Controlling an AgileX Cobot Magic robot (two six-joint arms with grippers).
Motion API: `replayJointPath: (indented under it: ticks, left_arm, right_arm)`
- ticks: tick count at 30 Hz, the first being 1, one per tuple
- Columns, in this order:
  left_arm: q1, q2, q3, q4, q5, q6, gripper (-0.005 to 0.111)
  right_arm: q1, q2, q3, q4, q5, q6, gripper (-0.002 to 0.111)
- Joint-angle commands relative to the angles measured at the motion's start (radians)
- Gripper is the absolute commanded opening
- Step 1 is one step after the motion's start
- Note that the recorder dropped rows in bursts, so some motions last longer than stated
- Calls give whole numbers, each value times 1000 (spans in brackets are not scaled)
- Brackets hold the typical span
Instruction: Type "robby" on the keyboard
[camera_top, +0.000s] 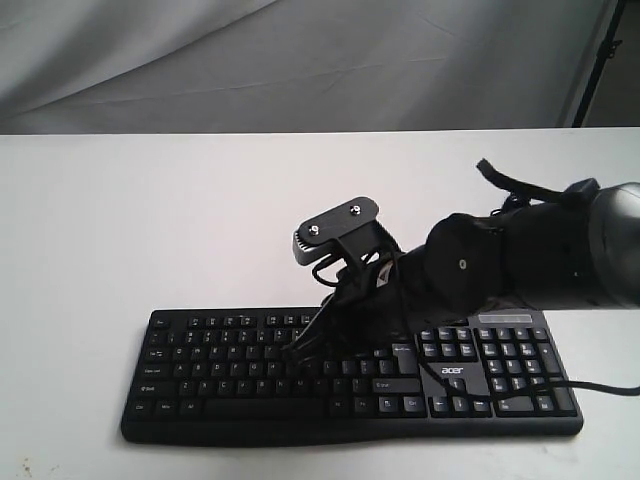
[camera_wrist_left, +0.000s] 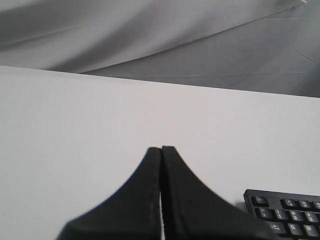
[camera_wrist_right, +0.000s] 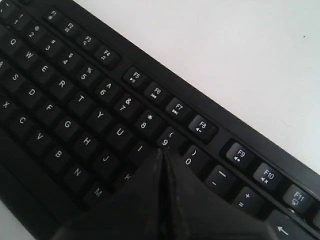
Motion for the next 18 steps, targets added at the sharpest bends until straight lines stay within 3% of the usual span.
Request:
replayJointPath:
  ticks: [1, 18]
  left_arm:
    - [-3, -4, 5, -9, -2, -5, 0]
    - [-3, -4, 5, -9, -2, -5, 0]
  right_arm:
    - [-7, 15, 5, -6, -31, 3, 0]
    - [-5, 76, 5, 13, -63, 3, 0]
